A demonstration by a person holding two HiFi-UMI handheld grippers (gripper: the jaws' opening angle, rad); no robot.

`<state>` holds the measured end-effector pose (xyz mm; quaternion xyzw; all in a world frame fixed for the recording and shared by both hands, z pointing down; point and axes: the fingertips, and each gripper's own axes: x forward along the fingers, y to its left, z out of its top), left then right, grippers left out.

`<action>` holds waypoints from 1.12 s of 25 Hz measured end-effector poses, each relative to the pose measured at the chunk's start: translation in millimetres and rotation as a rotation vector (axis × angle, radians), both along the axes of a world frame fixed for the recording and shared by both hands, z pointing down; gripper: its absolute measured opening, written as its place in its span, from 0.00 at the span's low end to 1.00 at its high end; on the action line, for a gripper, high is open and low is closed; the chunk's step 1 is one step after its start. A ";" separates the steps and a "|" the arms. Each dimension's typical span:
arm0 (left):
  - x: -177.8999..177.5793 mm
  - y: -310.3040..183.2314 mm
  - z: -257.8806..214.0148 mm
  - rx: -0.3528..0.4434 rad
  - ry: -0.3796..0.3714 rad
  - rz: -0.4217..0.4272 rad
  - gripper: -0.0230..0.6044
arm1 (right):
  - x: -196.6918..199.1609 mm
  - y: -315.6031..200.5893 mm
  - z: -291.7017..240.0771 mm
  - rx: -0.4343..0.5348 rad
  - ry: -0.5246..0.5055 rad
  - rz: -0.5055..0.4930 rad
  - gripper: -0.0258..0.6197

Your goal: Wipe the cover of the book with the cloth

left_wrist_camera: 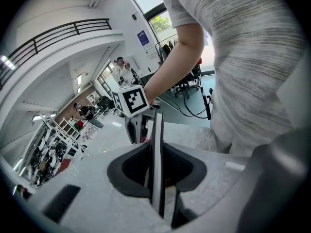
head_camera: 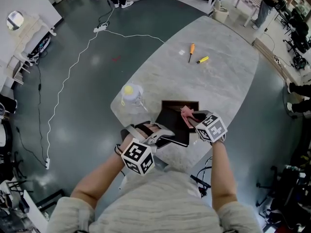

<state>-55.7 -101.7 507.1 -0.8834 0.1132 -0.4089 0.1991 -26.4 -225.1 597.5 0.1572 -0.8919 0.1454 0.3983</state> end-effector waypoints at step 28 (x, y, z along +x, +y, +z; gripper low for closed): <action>3.0 -43.9 -17.6 -0.108 0.161 -0.328 0.16 | 47.0 84.2 -191.1 0.441 -0.637 0.339 0.12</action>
